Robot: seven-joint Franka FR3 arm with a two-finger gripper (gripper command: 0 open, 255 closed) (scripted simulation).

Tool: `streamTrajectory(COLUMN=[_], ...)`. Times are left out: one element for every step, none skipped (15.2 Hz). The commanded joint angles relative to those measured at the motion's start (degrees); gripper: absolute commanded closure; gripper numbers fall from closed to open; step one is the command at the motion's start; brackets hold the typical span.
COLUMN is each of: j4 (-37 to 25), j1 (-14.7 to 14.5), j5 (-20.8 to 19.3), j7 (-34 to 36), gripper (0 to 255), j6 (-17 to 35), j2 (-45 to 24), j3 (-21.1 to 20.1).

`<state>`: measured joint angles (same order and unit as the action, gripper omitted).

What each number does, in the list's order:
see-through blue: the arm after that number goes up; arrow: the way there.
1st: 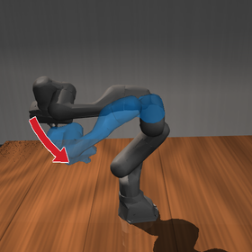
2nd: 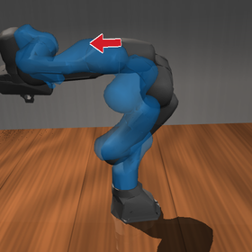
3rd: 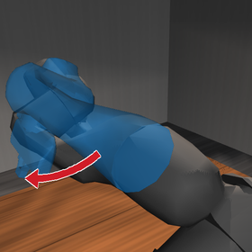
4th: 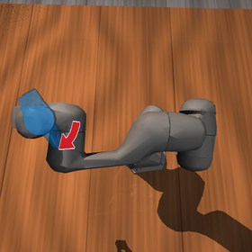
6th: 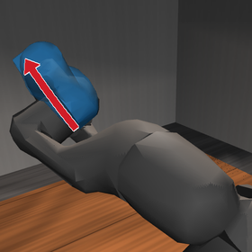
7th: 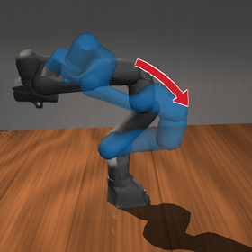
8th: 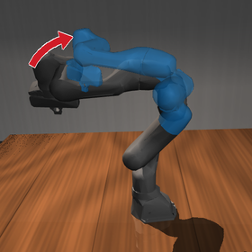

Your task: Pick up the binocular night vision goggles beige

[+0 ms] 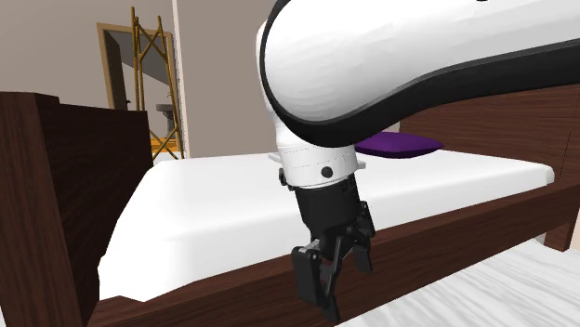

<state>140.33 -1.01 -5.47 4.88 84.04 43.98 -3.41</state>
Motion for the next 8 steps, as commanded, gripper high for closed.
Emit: streamTrajectory(j4=[0.0,-1.5,-3.1,-4.8,-6.4,-8.2,-9.9,-11.7], j1=[0.0,0.6,1.2,1.7,2.2,2.7,3.2,3.6], j5=[0.0,-0.4,-0.8,-1.1,-1.4,-1.7,-1.9,-2.1], j7=[0.0,-0.2,-0.4,-0.5,-0.7,-0.9,-1.1,-1.3], gripper=[0,0,0,0,0,0,0,0], j6=[0.0,0.6,1.2,1.7,2.2,2.6,3.0,3.3], j2=[0.0,-1.7,-3.5,-5.2,-6.9,-8.6,-10.3,-12.0], j3=[0.0,0.7,1.3,2.0,2.6,3.3,3.9,4.5])
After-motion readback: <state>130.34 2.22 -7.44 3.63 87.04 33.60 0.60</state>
